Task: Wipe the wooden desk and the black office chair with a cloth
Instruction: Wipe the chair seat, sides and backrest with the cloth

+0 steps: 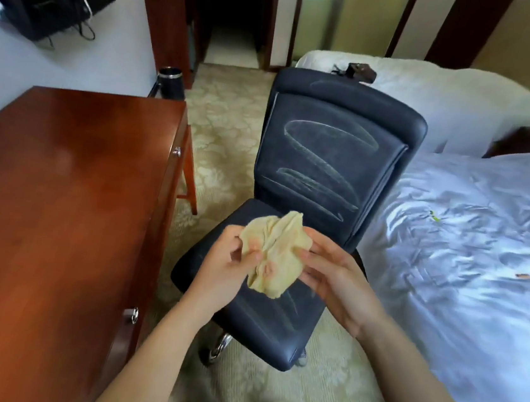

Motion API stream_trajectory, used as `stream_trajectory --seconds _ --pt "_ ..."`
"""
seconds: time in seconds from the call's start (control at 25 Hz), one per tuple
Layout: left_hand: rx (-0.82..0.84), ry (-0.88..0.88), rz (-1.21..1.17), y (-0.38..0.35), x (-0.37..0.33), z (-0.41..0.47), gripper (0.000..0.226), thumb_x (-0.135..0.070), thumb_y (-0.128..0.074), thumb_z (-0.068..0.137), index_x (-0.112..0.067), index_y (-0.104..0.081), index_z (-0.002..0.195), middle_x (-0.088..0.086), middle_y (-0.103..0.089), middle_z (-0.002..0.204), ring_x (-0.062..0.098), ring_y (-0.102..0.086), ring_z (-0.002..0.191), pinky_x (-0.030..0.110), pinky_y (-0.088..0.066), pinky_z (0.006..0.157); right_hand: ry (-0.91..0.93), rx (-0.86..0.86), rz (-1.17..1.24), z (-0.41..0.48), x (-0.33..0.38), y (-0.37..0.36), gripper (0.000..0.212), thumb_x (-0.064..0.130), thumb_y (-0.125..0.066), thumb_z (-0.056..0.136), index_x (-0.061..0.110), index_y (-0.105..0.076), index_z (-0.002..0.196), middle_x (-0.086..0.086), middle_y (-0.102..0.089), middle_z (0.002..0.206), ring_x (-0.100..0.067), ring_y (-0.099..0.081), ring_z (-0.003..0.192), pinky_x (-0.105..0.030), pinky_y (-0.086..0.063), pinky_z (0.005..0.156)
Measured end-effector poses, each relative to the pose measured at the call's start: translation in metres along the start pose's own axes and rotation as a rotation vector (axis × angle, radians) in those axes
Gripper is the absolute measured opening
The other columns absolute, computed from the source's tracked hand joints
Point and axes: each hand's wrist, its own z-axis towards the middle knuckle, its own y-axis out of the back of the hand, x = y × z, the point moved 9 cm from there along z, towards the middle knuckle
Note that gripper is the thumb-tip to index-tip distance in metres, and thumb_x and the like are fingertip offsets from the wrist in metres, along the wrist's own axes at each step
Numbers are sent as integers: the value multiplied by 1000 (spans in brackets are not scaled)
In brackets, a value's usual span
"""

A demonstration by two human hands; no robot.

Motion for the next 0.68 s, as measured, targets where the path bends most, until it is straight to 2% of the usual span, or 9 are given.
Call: stream_trajectory --seconds 0.08,0.16,0.24,0.32,0.4,0.52,0.6,0.68 --pt "-13 -45 5 -8 -27 -1 23 -10 -60 91 -29 -54 101 -11 -67 102 2 -63 96 14 -49 72 68 72 -101 -10 19 6 43 2 -60 88 17 -56 128 0 -62 126 -17 -61 112 -25 -50 93" --pt "-16 -93 5 -20 -53 0 23 -12 -58 92 -32 -53 103 -12 -66 106 0 -62 97 16 -50 74 116 17 -282 -15 34 24 44 2 -67 83 20 -60 122 1 -64 120 -19 -66 102 -23 -52 85" --pt "-11 -137 1 -42 -76 -2 23 -12 -58 93 -32 -53 104 -12 -66 106 -2 -63 96 15 -50 72 159 -109 -466 -21 49 53 28 11 -74 79 21 -66 104 -1 -68 104 -21 -69 88 -21 -53 72" --pt "13 -175 3 -71 -95 -4 23 -11 -58 92 -31 -54 103 -12 -66 103 -7 -63 90 10 -48 67 172 -204 -611 -26 61 86 12 20 -76 77 19 -65 82 -1 -69 81 -18 -67 74 -24 -51 65" --pt "12 -198 22 -98 -105 -8 25 -9 -58 92 -31 -54 102 -12 -67 100 -5 -64 87 12 -51 69 40 -234 -638 -29 57 124 17 26 -73 79 18 -59 75 -1 -67 69 -13 -65 65 -24 -50 60" --pt "-84 -183 3 -124 -104 -14 26 -5 -56 92 -31 -56 98 -8 -67 96 7 -65 90 26 -55 79 -429 -147 -368 -51 14 168 18 32 -67 83 17 -62 92 -5 -63 89 -16 -69 68 -30 -54 58" --pt "-120 -154 30 -139 -97 -19 25 -6 -56 91 -30 -56 98 -2 -67 96 14 -64 91 32 -54 83 -657 -100 -13 -73 -20 172 40 36 -65 78 17 -60 113 -13 -57 113 -35 -68 90 -46 -56 74" --pt "-77 -149 111 -159 -91 -23 22 -9 -57 92 -30 -57 98 0 -66 94 18 -63 89 31 -52 81 -732 -49 235 -89 -44 161 51 45 -61 80 17 -56 123 -21 -50 129 -46 -61 103 -56 -50 86"
